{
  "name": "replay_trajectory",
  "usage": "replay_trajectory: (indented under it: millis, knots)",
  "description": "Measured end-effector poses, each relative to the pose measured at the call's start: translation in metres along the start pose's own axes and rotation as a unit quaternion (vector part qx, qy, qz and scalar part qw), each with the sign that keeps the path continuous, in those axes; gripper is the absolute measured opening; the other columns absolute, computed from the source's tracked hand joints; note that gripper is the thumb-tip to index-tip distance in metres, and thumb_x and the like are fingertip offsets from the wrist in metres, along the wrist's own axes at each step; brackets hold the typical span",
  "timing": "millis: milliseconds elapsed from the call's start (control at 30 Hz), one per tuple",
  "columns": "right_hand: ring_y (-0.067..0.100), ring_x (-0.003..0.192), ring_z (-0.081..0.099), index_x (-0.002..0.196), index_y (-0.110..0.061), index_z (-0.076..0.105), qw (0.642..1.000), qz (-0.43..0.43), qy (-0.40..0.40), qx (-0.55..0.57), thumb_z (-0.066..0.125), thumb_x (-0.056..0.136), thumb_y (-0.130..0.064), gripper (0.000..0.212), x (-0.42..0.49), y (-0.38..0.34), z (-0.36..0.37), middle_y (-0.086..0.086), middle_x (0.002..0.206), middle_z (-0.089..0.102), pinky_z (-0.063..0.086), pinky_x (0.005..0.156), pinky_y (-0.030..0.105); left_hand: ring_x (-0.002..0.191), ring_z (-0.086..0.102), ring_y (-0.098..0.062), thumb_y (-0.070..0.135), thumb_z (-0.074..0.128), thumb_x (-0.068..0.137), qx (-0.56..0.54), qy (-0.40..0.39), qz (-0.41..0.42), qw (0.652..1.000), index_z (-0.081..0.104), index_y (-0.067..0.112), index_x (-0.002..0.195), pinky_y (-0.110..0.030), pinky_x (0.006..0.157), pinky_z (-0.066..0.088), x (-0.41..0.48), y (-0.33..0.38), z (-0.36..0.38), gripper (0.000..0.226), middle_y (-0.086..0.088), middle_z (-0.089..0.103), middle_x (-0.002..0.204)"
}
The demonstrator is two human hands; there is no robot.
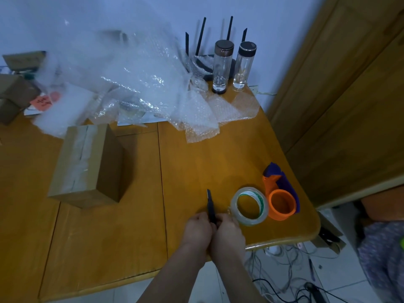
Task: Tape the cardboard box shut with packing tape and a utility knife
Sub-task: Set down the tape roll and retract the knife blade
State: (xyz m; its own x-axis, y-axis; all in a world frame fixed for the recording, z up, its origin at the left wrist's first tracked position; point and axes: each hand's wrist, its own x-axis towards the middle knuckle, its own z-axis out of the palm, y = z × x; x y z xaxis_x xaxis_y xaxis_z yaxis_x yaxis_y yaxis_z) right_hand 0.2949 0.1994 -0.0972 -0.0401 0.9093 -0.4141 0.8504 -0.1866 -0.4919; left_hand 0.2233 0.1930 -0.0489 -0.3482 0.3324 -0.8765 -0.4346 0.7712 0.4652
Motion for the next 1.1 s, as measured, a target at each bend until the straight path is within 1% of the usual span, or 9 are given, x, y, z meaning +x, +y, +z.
replay_trajectory:
  millis: [233,333,433,533,600,700,833,967,1100]
  knots:
    - [0.019,0.093,0.067,0.108,-0.032,0.067,0.996,0.027,-0.009,0.084,0.062,0.093,-0.032,0.015,-0.013,-0.013,-0.008,-0.005,0.103,0.071,0.057,0.081,0.040,0.076,0.060,-0.020,0.026,0.043,0.107,0.000,-0.018,0.027,0.999,0.071,0.010,0.103,-0.033,0.067,0.047,-0.009,0.001,-0.009,0.033,-0.014,0.070,0.089]
    - [0.017,0.091,0.070,0.104,-0.031,0.067,0.989,0.016,-0.013,0.146,0.064,0.094,-0.030,0.011,-0.022,-0.026,-0.024,-0.010,0.096,0.074,0.058,0.082,0.042,0.084,0.065,-0.018,0.028,0.044,0.108,-0.019,-0.020,0.053,0.998,0.071,0.014,0.110,-0.032,0.072,0.051,-0.026,0.007,-0.017,0.030,-0.006,0.073,0.094]
    - [0.013,0.095,0.070,0.110,-0.030,0.068,0.981,0.003,-0.012,0.192,0.065,0.096,-0.025,0.015,-0.033,-0.045,-0.045,-0.011,0.102,0.075,0.059,0.087,0.037,0.083,0.064,-0.014,0.025,0.043,0.109,-0.036,-0.021,0.080,0.996,0.071,0.019,0.096,-0.029,0.072,0.052,-0.052,0.022,-0.029,0.031,-0.001,0.071,0.089]
    - [0.006,0.097,0.070,0.114,-0.030,0.072,0.969,-0.020,-0.038,0.244,0.064,0.098,-0.020,0.021,-0.046,-0.070,-0.071,-0.015,0.102,0.076,0.061,0.089,0.032,0.096,0.071,-0.020,0.025,0.044,0.109,-0.055,-0.034,0.119,0.991,0.074,0.017,0.103,-0.043,0.097,0.058,-0.080,0.038,-0.046,0.032,-0.004,0.077,0.097]
    - [0.001,0.092,0.071,0.109,-0.032,0.075,0.961,-0.044,-0.054,0.268,0.063,0.099,-0.018,0.021,-0.057,-0.089,-0.092,-0.016,0.097,0.077,0.060,0.085,0.024,0.104,0.072,-0.023,0.023,0.044,0.109,-0.064,-0.035,0.153,0.986,0.075,0.017,0.110,-0.047,0.104,0.055,-0.103,0.049,-0.058,0.031,-0.006,0.080,0.103]
    - [-0.003,0.084,0.073,0.100,-0.035,0.078,0.950,-0.083,-0.067,0.293,0.063,0.098,-0.018,0.023,-0.079,-0.115,-0.123,-0.019,0.088,0.079,0.057,0.074,0.017,0.104,0.074,-0.024,0.020,0.048,0.108,-0.058,-0.037,0.211,0.975,0.080,0.018,0.107,-0.048,0.102,0.057,-0.133,0.064,-0.078,0.032,-0.005,0.083,0.100]
    - [0.005,0.081,0.076,0.101,-0.027,0.079,0.932,-0.115,-0.075,0.335,0.064,0.098,-0.015,0.020,-0.110,-0.149,-0.156,-0.010,0.089,0.082,0.060,0.064,0.022,0.096,0.076,-0.026,0.011,0.053,0.105,-0.055,-0.039,0.276,0.959,0.081,0.020,0.095,-0.048,0.094,0.061,-0.176,0.080,-0.109,0.031,-0.007,0.084,0.095]
    - [0.016,0.088,0.078,0.100,-0.020,0.080,0.914,-0.146,-0.084,0.369,0.063,0.096,-0.008,0.022,-0.142,-0.185,-0.186,-0.002,0.093,0.082,0.065,0.082,0.042,0.092,0.078,-0.022,0.013,0.057,0.103,-0.044,-0.071,0.323,0.943,0.078,0.024,0.107,-0.038,0.076,0.063,-0.225,0.094,-0.140,0.024,-0.005,0.084,0.099]
    - [0.013,0.090,0.078,0.097,-0.016,0.080,0.898,-0.166,-0.089,0.397,0.064,0.094,-0.004,0.021,-0.167,-0.213,-0.207,-0.002,0.093,0.082,0.063,0.083,0.034,0.090,0.079,-0.023,0.015,0.060,0.102,-0.061,-0.076,0.351,0.931,0.075,0.030,0.111,-0.034,0.069,0.063,-0.261,0.101,-0.163,0.022,-0.002,0.084,0.097]
